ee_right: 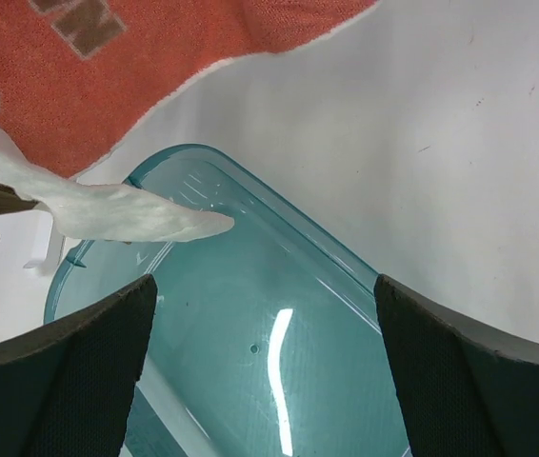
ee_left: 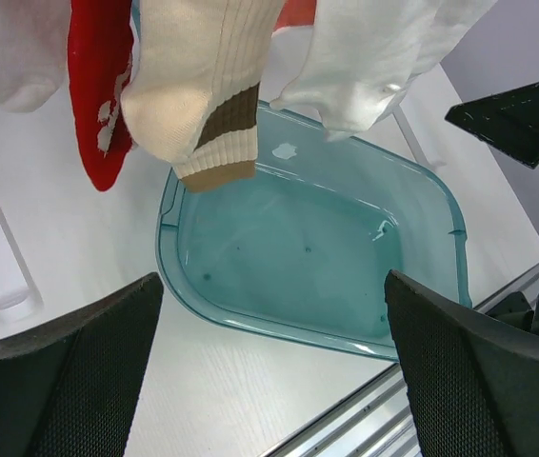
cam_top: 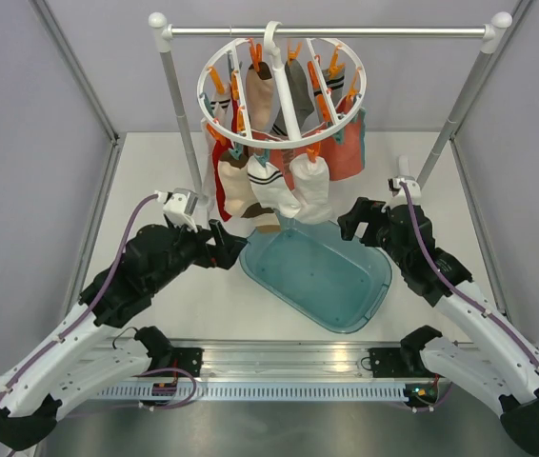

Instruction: Remove the socks clipped to the hanger

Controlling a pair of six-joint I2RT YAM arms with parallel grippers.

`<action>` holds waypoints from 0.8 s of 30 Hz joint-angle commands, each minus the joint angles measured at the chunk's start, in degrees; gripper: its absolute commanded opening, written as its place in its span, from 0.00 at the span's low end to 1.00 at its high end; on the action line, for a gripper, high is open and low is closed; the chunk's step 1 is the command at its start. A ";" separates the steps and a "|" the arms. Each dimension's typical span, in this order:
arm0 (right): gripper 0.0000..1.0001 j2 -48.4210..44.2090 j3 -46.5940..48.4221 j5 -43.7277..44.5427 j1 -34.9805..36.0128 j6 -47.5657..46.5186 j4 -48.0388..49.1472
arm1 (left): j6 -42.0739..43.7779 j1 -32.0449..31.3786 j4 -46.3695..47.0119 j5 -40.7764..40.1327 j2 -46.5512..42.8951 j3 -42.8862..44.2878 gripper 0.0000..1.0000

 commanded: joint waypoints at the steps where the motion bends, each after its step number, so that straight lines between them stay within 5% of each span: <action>1: 0.98 -1.14 0.77 1.06 -0.01 -1.59 2.07 | -1.43 -0.11 0.92 -0.35 -0.64 0.01 1.00; 7: 0.98 -0.87 0.42 0.53 0.07 -5.28 3.03 | -1.34 -0.29 2.94 1.68 0.06 -0.78 1.00; 24: 0.98 0.44 -3.36 -14.76 0.08 -10.38 27.46 | -4.50 -3.45 12.43 4.05 5.78 -3.15 0.98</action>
